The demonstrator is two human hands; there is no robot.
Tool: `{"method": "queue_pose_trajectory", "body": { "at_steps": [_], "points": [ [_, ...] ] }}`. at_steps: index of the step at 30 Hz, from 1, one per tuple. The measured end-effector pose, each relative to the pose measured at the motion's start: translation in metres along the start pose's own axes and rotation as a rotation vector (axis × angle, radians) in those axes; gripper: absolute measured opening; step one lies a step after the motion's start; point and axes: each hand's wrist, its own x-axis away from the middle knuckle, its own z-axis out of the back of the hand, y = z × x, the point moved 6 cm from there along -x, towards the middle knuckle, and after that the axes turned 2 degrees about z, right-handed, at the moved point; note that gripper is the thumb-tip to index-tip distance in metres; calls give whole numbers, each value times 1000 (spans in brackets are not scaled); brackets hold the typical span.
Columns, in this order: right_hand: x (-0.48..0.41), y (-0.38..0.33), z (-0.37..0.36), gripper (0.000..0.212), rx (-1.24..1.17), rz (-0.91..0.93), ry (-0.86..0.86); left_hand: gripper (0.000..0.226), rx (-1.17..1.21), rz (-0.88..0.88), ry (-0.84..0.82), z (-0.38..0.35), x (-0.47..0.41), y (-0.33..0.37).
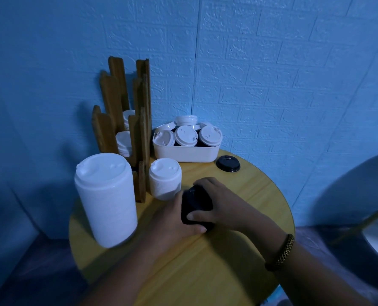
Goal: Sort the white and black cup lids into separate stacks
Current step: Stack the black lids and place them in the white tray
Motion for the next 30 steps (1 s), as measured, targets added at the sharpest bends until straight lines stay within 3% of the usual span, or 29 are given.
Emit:
{"method": "queue_pose_trajectory", "body": {
  "at_steps": [8, 13, 18, 21, 23, 24, 26, 28, 30],
  "points": [
    [-5, 0, -4, 82, -31, 1, -110, 109, -13, -3, -7, -2, 0, -3],
    [1, 0, -13, 75, -15, -108, 29, 109, -29, -33, 10, -4, -4, -5],
    [1, -3, -16, 80, 90, -148, 64, 107, -33, -47, 3, -4, -4, -4],
    [1, 2, -10, 74, -187, -131, -60, 100, -8, -67, 8, -3, -2, -2],
    [-7, 22, 5, 65, -429, -181, -16, 96, -12, -69, 16, -3, -2, -2],
    [-15, 40, 15, 64, -409, -217, 88, 96, -10, -66, 21, -3, -2, -3],
    [-35, 78, 29, 62, -56, -265, 198, 95, 5, -63, 28, -4, -3, -4],
    [-55, 112, 22, 55, 244, -318, 93, 93, 8, -60, 29, -5, -4, -5],
    [-65, 138, 13, 55, 337, -366, -22, 96, -2, -58, 32, -5, -4, -6]
  ]
}}
